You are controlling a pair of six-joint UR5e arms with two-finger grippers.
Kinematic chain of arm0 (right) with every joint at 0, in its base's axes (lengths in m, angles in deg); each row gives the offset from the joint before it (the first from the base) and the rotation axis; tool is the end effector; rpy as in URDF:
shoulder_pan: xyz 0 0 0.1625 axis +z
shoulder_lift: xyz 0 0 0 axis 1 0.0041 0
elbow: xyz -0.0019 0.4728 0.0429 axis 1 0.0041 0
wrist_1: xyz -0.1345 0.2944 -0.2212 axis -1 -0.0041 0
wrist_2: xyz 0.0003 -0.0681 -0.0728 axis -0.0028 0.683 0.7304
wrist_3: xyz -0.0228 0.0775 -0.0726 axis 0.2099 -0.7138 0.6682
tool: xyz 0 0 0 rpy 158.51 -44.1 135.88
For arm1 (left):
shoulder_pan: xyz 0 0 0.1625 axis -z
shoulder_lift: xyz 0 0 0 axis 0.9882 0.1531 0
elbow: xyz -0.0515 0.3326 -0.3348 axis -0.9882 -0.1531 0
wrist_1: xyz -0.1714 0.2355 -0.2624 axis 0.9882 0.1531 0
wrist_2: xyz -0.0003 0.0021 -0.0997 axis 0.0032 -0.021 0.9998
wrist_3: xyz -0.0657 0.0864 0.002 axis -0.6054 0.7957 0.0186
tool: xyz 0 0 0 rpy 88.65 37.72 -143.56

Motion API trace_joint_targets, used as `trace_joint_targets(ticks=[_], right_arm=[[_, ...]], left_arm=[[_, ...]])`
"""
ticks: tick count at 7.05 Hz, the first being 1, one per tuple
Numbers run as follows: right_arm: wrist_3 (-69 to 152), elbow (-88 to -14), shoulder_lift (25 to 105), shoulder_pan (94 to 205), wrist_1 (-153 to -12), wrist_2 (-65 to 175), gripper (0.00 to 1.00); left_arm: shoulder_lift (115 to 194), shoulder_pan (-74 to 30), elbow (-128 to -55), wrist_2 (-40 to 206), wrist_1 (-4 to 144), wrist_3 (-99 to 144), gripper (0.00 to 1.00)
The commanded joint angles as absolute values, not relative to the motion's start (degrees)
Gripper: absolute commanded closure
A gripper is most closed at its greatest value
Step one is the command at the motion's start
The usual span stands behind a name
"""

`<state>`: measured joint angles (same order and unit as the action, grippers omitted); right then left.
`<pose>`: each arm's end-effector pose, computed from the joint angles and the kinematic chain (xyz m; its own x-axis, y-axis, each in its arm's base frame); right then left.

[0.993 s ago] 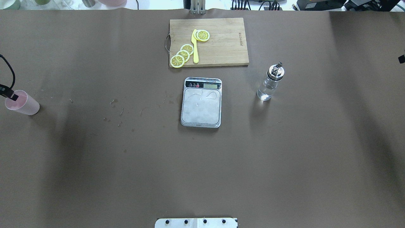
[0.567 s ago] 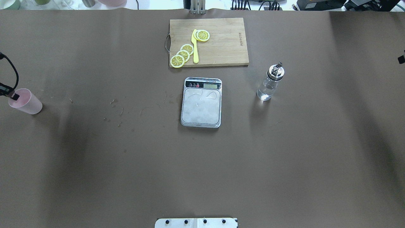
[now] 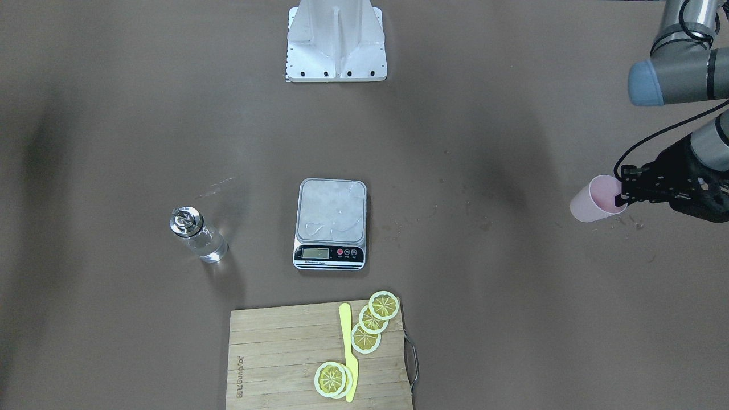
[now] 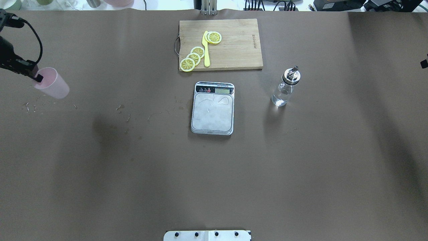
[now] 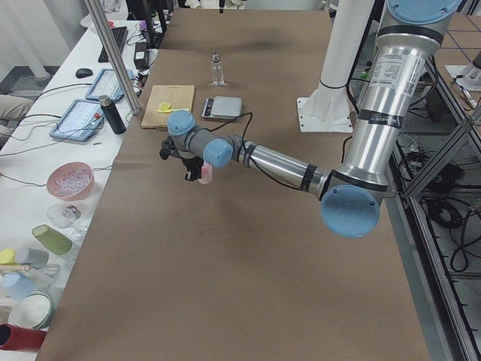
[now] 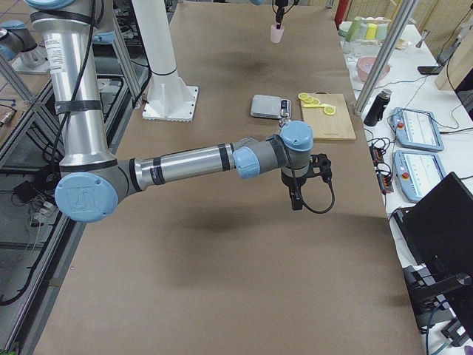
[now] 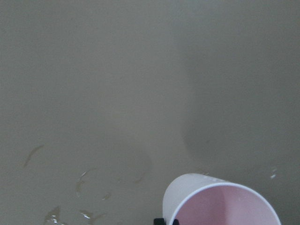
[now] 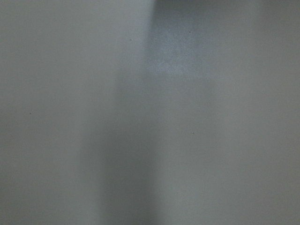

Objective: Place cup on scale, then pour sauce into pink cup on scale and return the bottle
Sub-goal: 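Carry the pink cup over the scale with left gripper while right arm reaches in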

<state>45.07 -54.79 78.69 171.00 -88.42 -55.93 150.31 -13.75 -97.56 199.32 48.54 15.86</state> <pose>-0.0238 -0.5335 0.5895 0.6883 -0.1313 0.7134 -0.0159 0.9805 0.1958 0.1772 -0.5646 0.4974 0.5790 0.2387 -0.7796 -0.1392 0.9711 0.1939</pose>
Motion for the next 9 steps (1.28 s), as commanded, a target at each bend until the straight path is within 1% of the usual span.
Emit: trace_joint_targets(ticks=[1,4,5,7,9], right_arm=[[45.07,-54.72,78.76,170.45,-88.30,-55.98,0.00],[45.16,-54.80,78.76,169.84,-88.21,-55.89,0.00],[45.25,-54.89,79.02,169.22,-84.81,-56.07,0.00],[45.68,-54.63,83.48,165.02,-70.97,-55.72,0.00],[46.04,-54.36,83.59,162.11,-64.15,-56.16,0.01]], left_arm=[[157.41,-19.45,-102.03,197.96,42.88,2.76,1.00],[166.47,-31.58,-102.48,190.52,42.88,-14.58,1.00],[168.93,-34.67,-102.21,188.91,42.97,-18.89,1.00],[172.63,-39.17,-100.99,184.70,42.80,-23.66,1.00],[178.15,-40.24,-95.82,184.50,42.88,-26.57,1.00]])
